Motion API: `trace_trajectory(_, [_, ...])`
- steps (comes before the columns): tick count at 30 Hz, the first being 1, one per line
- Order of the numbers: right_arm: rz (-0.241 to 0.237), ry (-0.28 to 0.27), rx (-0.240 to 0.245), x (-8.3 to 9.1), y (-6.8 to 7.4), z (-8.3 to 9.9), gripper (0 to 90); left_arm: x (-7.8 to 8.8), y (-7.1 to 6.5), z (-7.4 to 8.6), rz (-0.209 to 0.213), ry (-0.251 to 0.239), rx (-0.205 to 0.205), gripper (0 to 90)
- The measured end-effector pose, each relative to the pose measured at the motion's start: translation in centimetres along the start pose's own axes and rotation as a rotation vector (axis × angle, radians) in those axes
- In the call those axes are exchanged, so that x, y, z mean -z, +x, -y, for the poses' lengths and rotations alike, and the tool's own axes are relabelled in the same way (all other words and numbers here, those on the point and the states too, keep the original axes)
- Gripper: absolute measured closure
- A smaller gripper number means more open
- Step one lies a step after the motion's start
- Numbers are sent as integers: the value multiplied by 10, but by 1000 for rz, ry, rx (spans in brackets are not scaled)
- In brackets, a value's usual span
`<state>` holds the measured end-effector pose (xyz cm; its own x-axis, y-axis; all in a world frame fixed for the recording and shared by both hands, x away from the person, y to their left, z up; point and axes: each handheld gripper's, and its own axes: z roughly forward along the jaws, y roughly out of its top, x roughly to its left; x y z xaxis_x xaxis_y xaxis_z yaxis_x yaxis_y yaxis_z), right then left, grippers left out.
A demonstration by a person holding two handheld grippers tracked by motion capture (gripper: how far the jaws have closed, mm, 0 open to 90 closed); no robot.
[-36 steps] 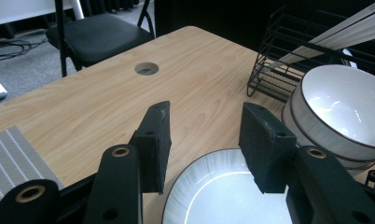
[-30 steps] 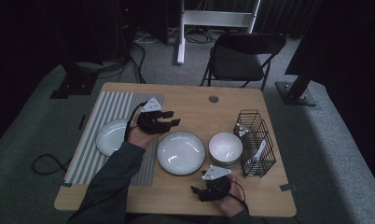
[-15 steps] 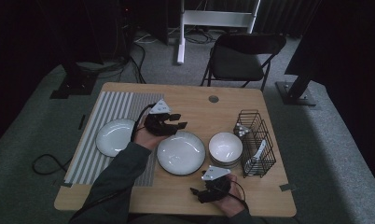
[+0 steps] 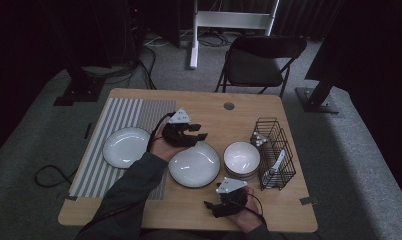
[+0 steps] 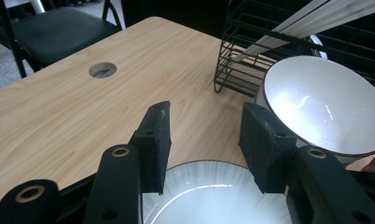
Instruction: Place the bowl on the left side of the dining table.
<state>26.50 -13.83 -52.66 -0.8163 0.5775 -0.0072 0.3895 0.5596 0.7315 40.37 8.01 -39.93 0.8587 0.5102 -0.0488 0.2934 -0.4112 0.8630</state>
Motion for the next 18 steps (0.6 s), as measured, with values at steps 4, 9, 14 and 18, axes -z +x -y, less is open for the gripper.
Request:
trace_trajectory(4, [0,0,0,0,0,0,204,-4,-1,-1,7,8,-2,548])
trace_trajectory(9, [0,0,0,0,0,0,204,-11,-4,-3,19,17,-6,547])
trace_trajectory(14, [0,0,-1,0,0,0,205,-18,-9,-5,33,26,-15,544])
trace_trajectory(18, [0,0,-1,0,0,0,204,-25,-13,-7,54,30,-16,546])
